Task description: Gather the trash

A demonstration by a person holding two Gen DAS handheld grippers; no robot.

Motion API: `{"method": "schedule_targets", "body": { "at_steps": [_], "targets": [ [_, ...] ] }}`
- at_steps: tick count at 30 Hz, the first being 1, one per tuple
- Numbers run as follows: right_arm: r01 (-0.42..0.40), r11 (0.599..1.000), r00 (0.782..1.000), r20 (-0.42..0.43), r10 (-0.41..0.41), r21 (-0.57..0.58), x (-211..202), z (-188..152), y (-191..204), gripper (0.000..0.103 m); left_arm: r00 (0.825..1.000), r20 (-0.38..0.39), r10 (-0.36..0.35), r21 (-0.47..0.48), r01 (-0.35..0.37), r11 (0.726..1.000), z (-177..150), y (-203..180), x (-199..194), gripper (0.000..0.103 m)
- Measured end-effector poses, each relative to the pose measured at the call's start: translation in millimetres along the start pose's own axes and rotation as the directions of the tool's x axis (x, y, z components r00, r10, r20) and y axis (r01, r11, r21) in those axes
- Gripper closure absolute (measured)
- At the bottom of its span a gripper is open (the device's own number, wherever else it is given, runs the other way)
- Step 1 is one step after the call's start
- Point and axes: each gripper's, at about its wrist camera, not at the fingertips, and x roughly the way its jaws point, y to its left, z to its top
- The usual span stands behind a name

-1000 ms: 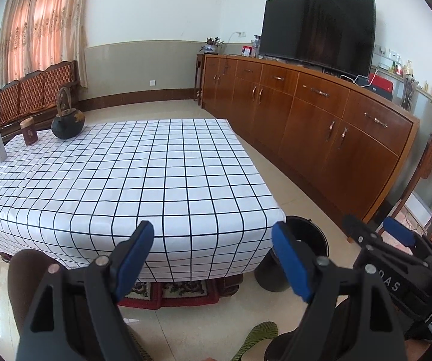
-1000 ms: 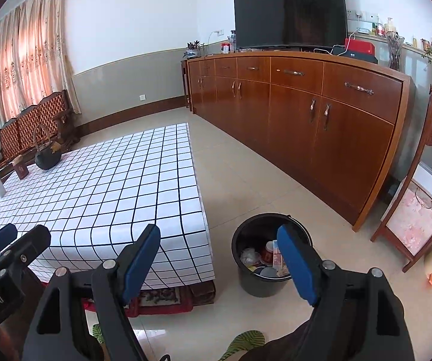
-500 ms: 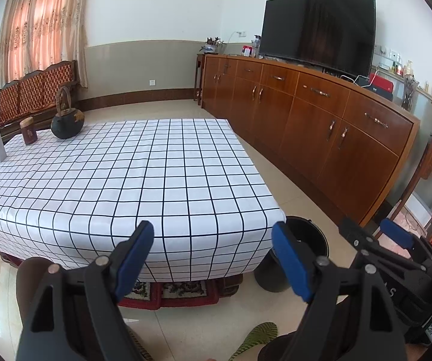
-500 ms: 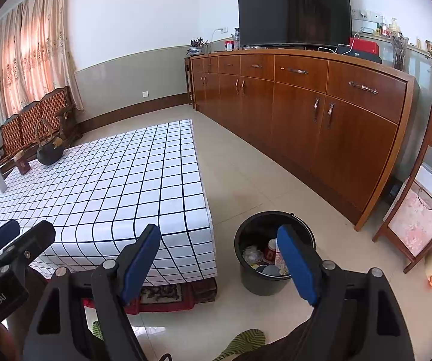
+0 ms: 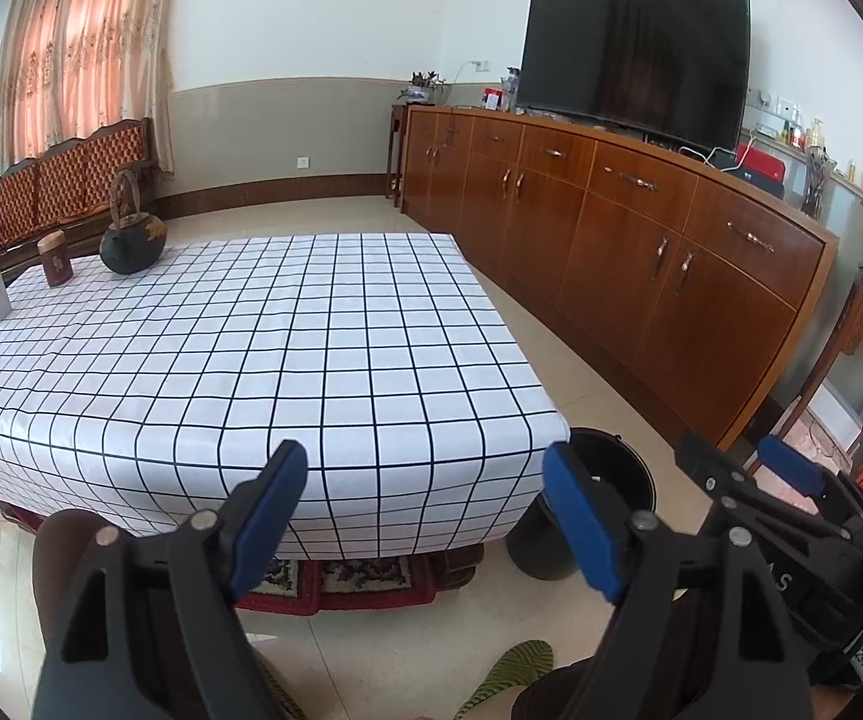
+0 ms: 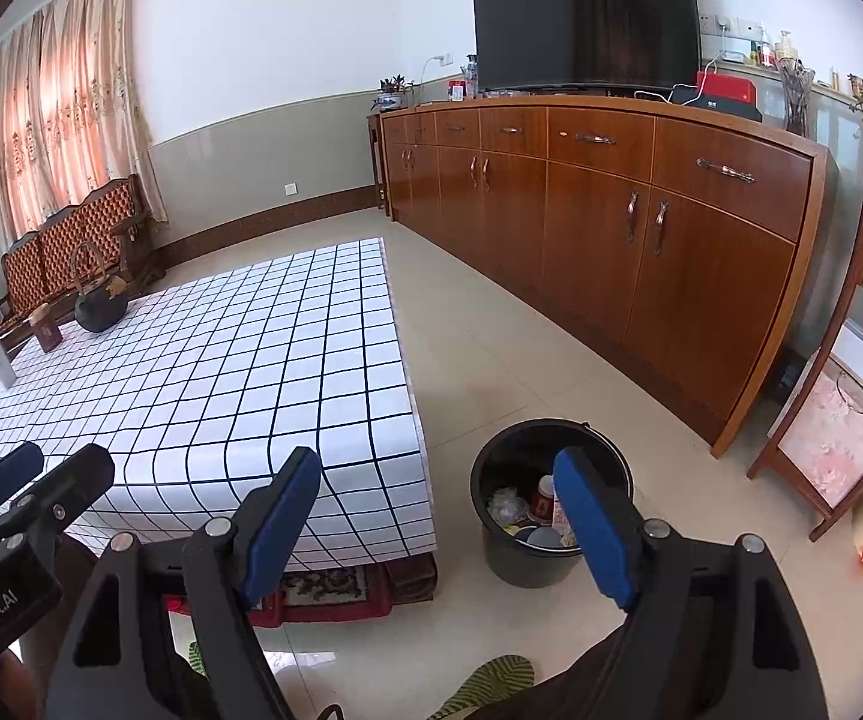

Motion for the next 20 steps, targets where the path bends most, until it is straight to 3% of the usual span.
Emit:
{"method": "schedule_targets", "body": {
  "at_steps": [12,20],
  "targets": [
    [-0.002,1.000,1.000,-0.004,0.002,0.003,1.4,-2.5,-0.8,0.021,0.999,-0.033,-0.022,-0.014,0.022,1.000,-2.4,-0.5,6.4,0.021],
    [0.009,1.000,1.000,-0.008,-0.009,0.007,2.6,-5.3,-2.7,0.021,0.999,-0.013,-0.048,0.018,0.048,0.999,-4.8,-7.6,4.0,0.021]
  ]
}}
